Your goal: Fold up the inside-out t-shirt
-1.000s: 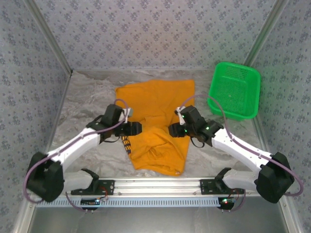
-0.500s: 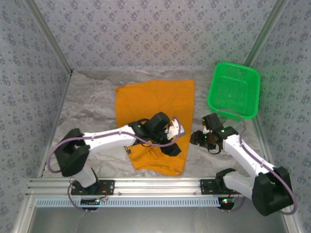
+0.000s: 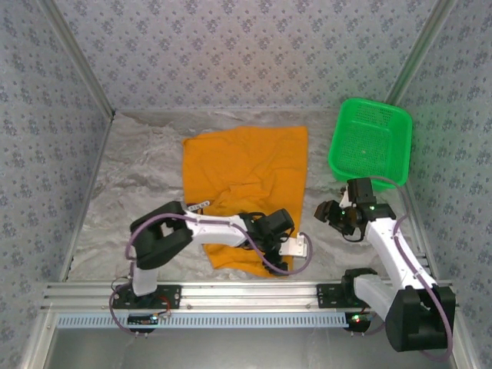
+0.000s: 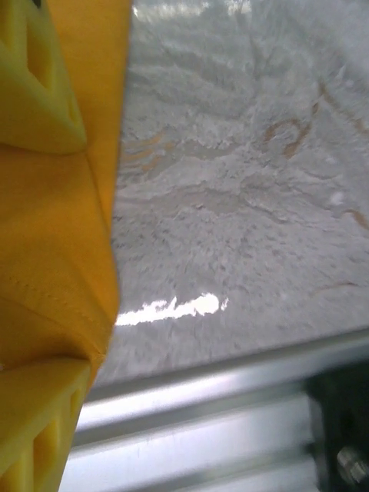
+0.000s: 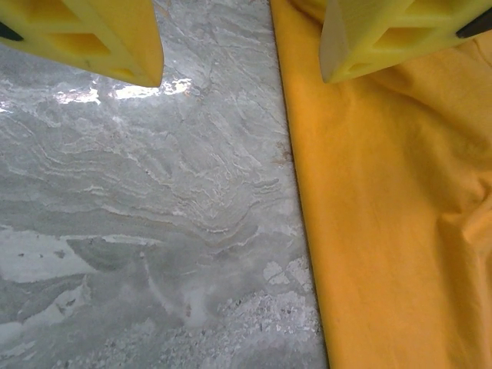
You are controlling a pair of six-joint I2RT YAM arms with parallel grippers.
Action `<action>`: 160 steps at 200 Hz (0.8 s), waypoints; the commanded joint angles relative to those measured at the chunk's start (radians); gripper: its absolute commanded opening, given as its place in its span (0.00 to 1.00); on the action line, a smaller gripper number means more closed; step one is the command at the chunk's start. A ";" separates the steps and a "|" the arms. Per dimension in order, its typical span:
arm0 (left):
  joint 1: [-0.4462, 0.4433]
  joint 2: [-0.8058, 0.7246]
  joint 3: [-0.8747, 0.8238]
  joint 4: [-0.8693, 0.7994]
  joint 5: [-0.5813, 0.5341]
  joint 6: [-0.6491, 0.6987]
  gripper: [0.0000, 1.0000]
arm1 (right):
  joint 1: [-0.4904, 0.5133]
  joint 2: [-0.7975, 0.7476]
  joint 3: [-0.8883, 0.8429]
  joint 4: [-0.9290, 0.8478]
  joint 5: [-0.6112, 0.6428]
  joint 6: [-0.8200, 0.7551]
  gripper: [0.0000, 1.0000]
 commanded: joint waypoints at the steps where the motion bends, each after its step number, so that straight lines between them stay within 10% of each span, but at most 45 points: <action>1: -0.003 0.083 0.076 -0.046 -0.026 0.072 0.48 | -0.022 -0.004 0.029 -0.018 -0.046 -0.035 0.57; 25: 0.036 0.085 0.118 -0.025 -0.058 0.053 0.00 | -0.055 -0.014 0.031 -0.013 -0.078 -0.033 0.56; 97: 0.346 0.009 0.250 0.230 0.005 -0.483 0.00 | -0.002 -0.091 -0.033 0.033 -0.173 -0.018 0.56; 160: 0.403 0.073 0.331 0.204 0.029 -0.569 0.00 | 0.619 -0.109 -0.151 0.453 0.068 0.171 0.69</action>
